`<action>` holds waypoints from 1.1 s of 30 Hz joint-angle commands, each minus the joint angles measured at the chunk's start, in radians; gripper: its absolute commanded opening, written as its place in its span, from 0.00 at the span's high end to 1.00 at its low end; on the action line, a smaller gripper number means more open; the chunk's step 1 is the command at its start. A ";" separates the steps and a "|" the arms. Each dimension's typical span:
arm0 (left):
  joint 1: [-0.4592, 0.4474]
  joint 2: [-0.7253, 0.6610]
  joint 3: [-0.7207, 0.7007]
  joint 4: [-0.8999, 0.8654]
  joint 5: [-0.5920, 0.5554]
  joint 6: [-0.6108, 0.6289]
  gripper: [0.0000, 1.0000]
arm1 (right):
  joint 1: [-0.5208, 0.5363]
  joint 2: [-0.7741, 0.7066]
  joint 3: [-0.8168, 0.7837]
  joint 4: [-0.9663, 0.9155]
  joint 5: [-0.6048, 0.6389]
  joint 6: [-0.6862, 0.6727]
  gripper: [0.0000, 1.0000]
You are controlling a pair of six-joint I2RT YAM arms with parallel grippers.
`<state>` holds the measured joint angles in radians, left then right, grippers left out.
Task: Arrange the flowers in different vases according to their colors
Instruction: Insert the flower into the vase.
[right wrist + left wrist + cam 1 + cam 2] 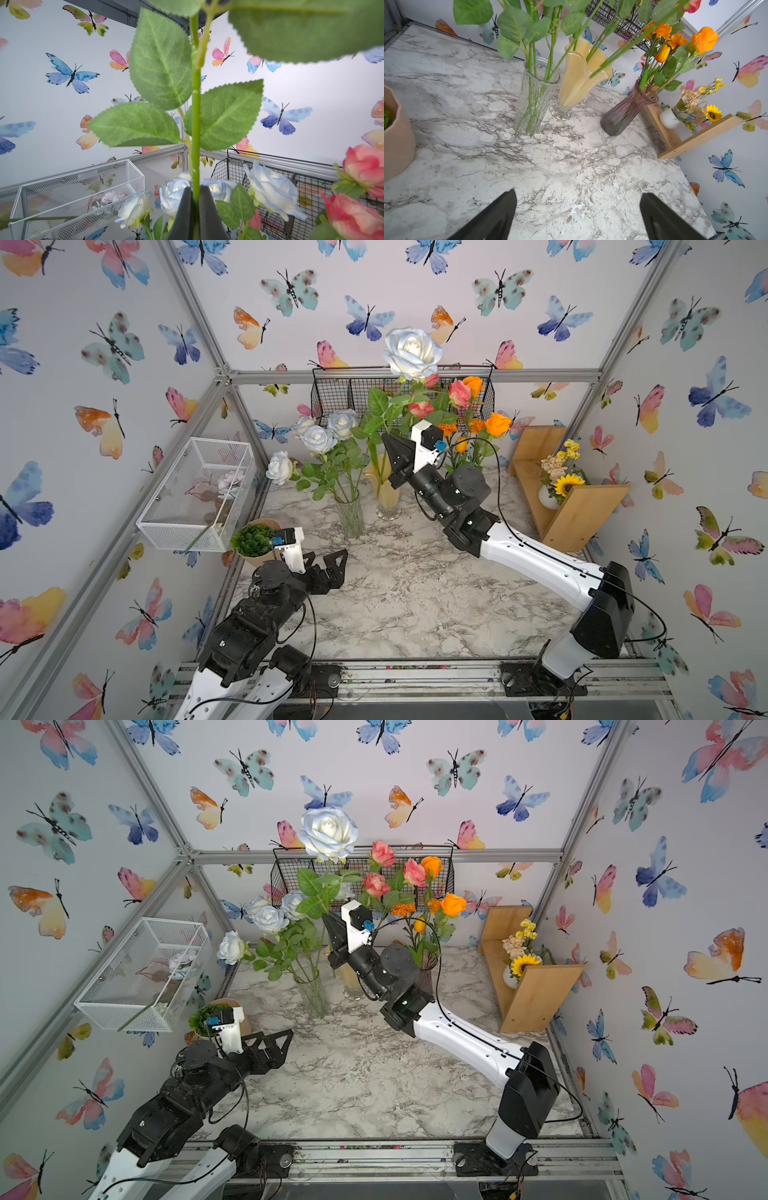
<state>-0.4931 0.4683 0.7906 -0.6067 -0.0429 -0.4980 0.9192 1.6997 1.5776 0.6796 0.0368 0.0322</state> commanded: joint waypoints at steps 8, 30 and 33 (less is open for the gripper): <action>-0.001 -0.008 -0.011 0.033 0.057 0.022 0.01 | 0.012 0.243 0.298 -0.013 -0.075 0.000 0.97; -0.001 -0.003 -0.016 0.039 0.067 0.024 0.01 | 0.064 0.433 0.248 -0.034 -0.012 -0.039 0.98; -0.001 -0.004 -0.016 0.039 0.067 0.024 0.01 | 0.067 0.448 0.234 -0.049 0.014 -0.051 0.98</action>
<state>-0.4931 0.4641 0.7868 -0.5869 0.0002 -0.4923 0.9836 2.1174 1.8324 0.6575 0.0071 0.0017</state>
